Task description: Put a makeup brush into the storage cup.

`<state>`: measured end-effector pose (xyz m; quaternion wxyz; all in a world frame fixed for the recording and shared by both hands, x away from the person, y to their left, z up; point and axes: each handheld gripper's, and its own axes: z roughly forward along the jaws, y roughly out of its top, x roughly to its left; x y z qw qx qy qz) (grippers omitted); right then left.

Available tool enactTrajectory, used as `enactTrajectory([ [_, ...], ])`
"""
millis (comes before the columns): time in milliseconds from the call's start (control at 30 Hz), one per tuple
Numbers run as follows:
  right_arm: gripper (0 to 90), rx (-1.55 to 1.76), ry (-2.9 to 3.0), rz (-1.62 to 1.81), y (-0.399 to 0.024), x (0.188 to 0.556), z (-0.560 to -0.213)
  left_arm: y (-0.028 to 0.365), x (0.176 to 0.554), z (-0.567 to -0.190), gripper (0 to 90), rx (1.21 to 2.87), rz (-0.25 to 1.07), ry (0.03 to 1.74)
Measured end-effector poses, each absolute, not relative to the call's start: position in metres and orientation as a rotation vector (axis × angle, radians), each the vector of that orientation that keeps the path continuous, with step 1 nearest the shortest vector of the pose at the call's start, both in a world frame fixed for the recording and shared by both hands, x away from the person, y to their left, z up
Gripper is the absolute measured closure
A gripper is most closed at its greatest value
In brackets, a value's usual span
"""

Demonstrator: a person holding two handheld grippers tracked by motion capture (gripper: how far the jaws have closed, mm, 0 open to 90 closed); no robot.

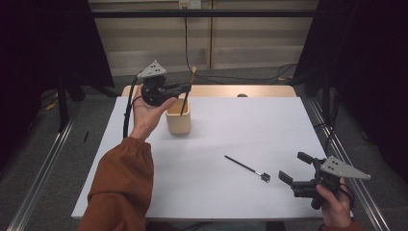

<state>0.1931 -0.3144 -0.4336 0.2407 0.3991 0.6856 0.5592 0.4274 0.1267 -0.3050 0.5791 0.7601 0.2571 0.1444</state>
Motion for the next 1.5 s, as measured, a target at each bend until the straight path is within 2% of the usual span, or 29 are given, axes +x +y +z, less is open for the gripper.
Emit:
enactTrajectory([
  [833,0.0,1.100,1.876,1.530,-0.315,0.193,-0.434,0.143,0.461,-0.325,83.8,1.773,0.354,0.690],
  [1500,0.0,1.097,1.878,1.529,-0.315,0.193,-0.434,0.143,0.469,-0.338,83.9,1.775,0.391,0.713],
])
